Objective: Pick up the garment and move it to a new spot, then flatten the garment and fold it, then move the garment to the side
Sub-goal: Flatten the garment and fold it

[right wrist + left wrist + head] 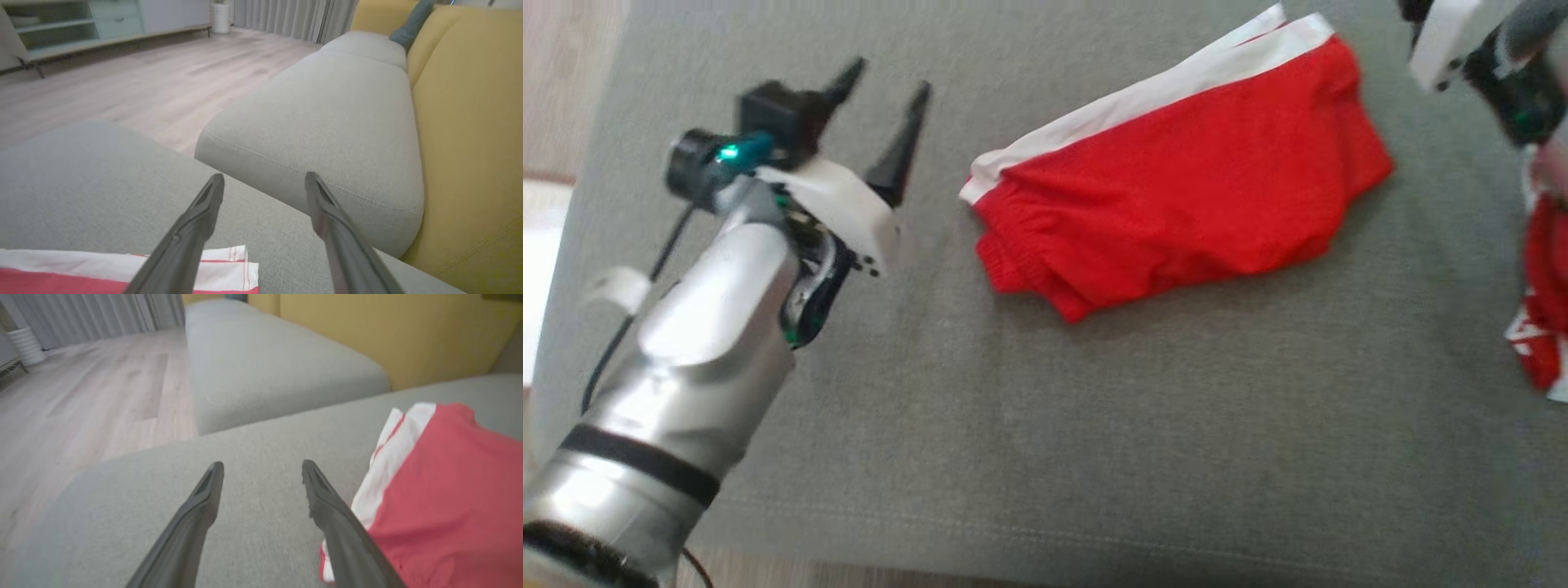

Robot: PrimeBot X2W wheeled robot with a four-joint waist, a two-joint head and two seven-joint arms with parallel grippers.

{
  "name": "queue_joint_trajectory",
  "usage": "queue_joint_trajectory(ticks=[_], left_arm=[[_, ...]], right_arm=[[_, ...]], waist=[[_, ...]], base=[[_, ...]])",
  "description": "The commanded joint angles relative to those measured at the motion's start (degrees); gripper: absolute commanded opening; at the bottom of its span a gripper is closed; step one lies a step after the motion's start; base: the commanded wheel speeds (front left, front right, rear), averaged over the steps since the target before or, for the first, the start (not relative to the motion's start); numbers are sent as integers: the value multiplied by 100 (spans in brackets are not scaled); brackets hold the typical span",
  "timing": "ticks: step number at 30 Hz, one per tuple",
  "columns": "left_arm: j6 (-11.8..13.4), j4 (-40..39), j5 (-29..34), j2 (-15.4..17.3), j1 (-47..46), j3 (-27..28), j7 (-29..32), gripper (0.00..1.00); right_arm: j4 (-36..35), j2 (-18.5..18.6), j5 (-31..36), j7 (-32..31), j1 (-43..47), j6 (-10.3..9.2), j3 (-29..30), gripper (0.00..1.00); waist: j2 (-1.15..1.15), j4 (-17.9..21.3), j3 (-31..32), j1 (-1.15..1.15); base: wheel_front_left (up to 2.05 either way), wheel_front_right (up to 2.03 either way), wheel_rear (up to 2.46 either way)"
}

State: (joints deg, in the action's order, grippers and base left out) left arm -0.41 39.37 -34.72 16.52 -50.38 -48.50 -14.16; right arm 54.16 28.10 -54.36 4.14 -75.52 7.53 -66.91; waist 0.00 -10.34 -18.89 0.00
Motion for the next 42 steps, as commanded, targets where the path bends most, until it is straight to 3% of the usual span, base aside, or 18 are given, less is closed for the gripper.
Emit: queue_joint_trajectory(ticks=[1, 5, 9, 14, 19, 21, 29, 36, 42], left_arm=[[174, -361, -105, 294, -27, 443, -66, 100], [634, -1206, -176, 449, 422, 1135, -81, 100], [991, -2029, -61, 485, 1058, 1689, -82, 100], [1249, -2797, 177, 432, 1876, 2129, -83, 100], [1424, -3323, 515, 248, 2698, 2487, -83, 100], [1446, -3446, 650, 126, 3011, 2604, -84, 100], [1345, -3462, 1256, -209, 3894, 2722, -84, 100], [1271, -3365, 1700, -598, 4632, 2902, -84, 100], [1132, -3372, 2055, -814, 4989, 3226, -84, 100]], right_arm=[[11, -117, -14, 361, 164, -4, 151, 100], [95, -355, -111, 923, 512, -4, 450, 100], [-63, -488, -47, 1076, 939, -4, 877, 100], [-808, -541, 735, 1084, 1722, -4, 1982, 100], [-1580, -835, 1857, 1085, 2940, -4, 3211, 100], [-1860, -1037, 2256, 1085, 3452, -4, 3721, 100], [-2595, -1666, 3517, 1086, 4985, -4, 4751, 100], [-2917, -2221, 4061, 1062, 6021, -4, 5478, 100], [-3189, -2408, 4329, 946, 6365, -4, 5803, 100]], waist=[[0, 288, 340, 0], [0, 479, 641, 0], [0, 627, 918, 0], [0, 817, 1173, 0], [0, 962, 1394, 0], [0, 998, 1462, 0], [0, 1024, 1667, 0], [0, 998, 1832, 0], [0, 980, 1891, 0]], base=[[0, 0, 0], [0, 0, 0], [0, 0, 0], [0, 0, 0], [0, 0, 0], [0, 0, 0], [0, 0, 0], [0, 0, 0], [0, 0, 0]])
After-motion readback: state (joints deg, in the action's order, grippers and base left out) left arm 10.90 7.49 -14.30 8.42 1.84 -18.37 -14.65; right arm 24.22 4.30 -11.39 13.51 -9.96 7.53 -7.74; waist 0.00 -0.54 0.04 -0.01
